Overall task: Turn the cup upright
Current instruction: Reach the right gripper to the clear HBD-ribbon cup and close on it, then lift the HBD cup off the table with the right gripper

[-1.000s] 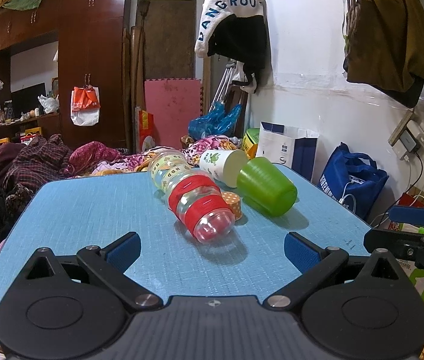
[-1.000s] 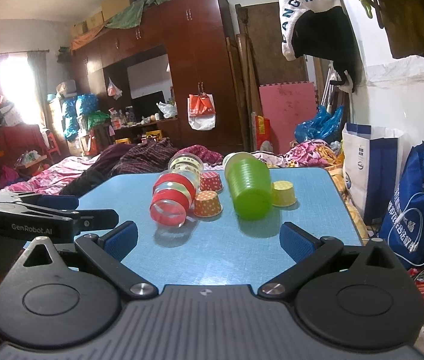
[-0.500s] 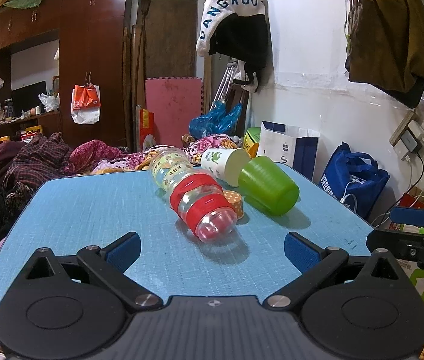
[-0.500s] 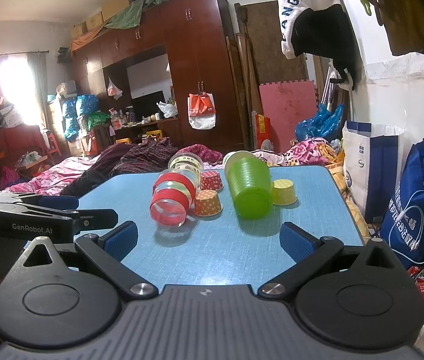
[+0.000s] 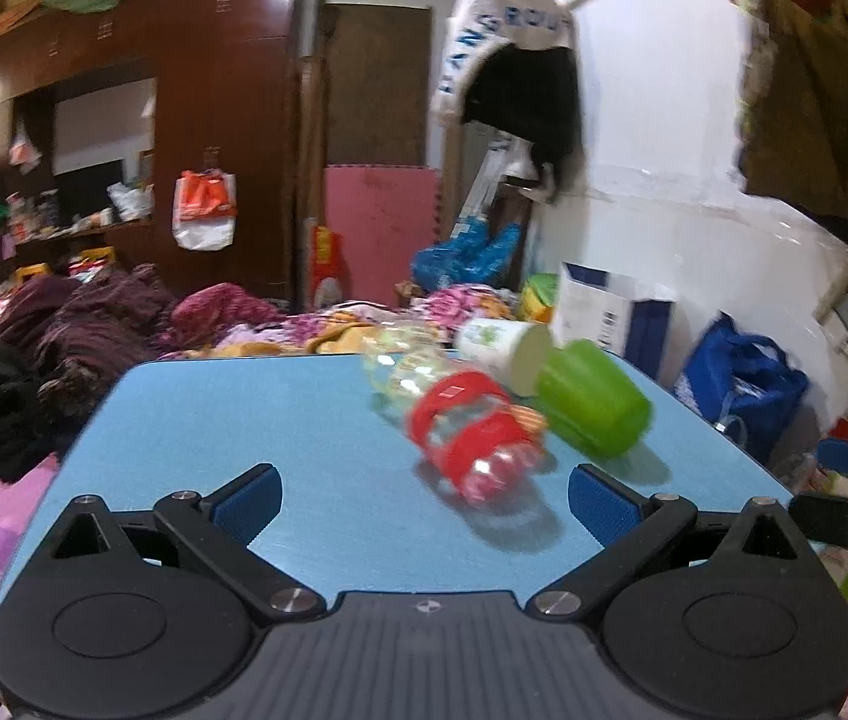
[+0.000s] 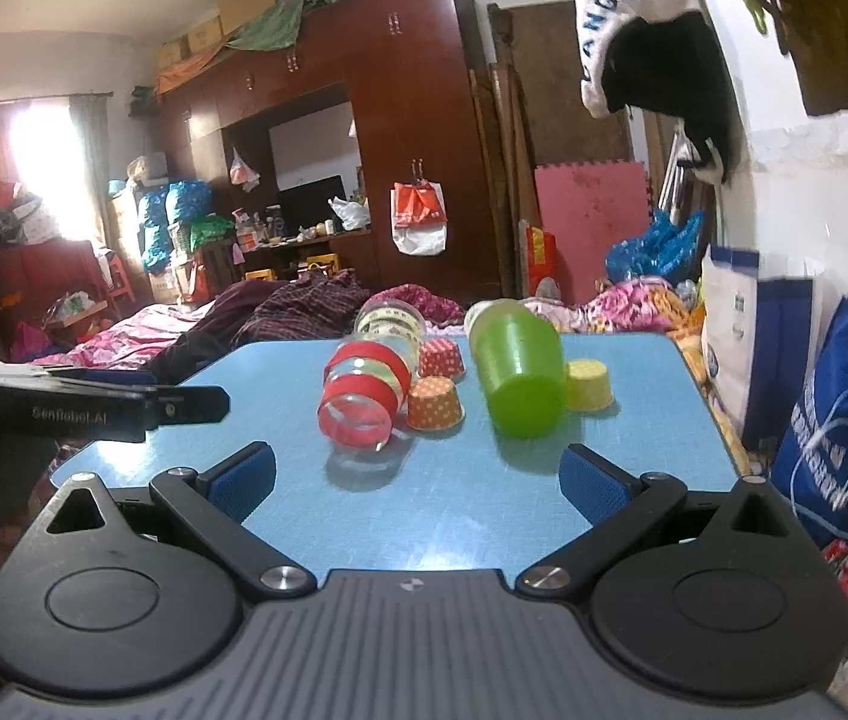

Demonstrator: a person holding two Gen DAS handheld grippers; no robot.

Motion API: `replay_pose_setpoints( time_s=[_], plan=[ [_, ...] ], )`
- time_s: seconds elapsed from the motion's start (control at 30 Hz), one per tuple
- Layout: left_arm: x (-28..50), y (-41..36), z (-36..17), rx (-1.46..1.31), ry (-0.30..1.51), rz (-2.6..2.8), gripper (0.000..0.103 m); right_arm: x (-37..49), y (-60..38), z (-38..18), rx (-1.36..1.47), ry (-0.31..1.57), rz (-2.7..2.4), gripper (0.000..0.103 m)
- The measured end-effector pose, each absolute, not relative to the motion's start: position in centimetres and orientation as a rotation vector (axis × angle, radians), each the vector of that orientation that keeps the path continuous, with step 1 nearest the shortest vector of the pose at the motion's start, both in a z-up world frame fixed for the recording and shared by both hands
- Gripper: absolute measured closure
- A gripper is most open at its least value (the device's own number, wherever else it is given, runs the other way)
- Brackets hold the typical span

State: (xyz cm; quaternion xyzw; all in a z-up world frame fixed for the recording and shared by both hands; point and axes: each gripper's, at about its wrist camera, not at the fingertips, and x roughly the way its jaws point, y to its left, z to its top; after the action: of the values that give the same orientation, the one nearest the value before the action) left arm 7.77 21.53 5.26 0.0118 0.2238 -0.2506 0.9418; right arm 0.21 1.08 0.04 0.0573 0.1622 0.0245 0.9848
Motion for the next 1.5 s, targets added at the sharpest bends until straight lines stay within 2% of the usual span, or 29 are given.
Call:
replay_pose_setpoints(
  time_s=[0.13,0.3,0.5,0.67,0.73,0.93,1.23,1.27,1.33,1.5],
  plan=[
    [9.9,22.2,5.0,0.035,0.480,-0.494,0.000,3.4,0.9,1.1,0.096,0.343,0.054,0.001],
    [12.8,24.6,3.8,-0.037,0.507,-0.412,0.000,11.9,2.9,3.0,0.056,0.578,0.109,0.001],
    [17.1,26.5,3.0,-0.065,0.593,-0.428,0.000,21.6,5.7,4.6,0.010,0.725,0.117,0.001],
    [20.3,27.1,3.4,-0.086,0.617,-0.425,0.000,27.0,6.2,3.7,-0.020,0.820,0.062,0.002],
    [21.0,27.9,3.1,-0.123,0.627,-0.419,0.000,28.2,6.1,3.2,-0.015,0.866,0.063,0.011],
    [21.2,29.2,1.3,-0.167,0.634,-0.407,0.000,29.6,6.2,2.0,-0.027,0.980,0.064,0.025],
    [21.7,30.1,0.7,-0.211,0.651,-0.394,0.000,31.9,7.7,1.8,-0.075,1.039,0.063,0.031],
    [21.7,30.2,0.6,-0.211,0.653,-0.393,0.000,32.1,7.8,1.7,-0.078,1.042,0.061,0.033],
    [21.9,30.3,0.4,-0.215,0.659,-0.392,0.000,32.3,8.2,1.7,-0.095,1.047,0.055,0.045],
    [22.2,30.9,0.4,-0.243,0.660,-0.395,0.000,31.4,9.4,3.3,-0.116,1.002,0.070,0.046]
  ],
)
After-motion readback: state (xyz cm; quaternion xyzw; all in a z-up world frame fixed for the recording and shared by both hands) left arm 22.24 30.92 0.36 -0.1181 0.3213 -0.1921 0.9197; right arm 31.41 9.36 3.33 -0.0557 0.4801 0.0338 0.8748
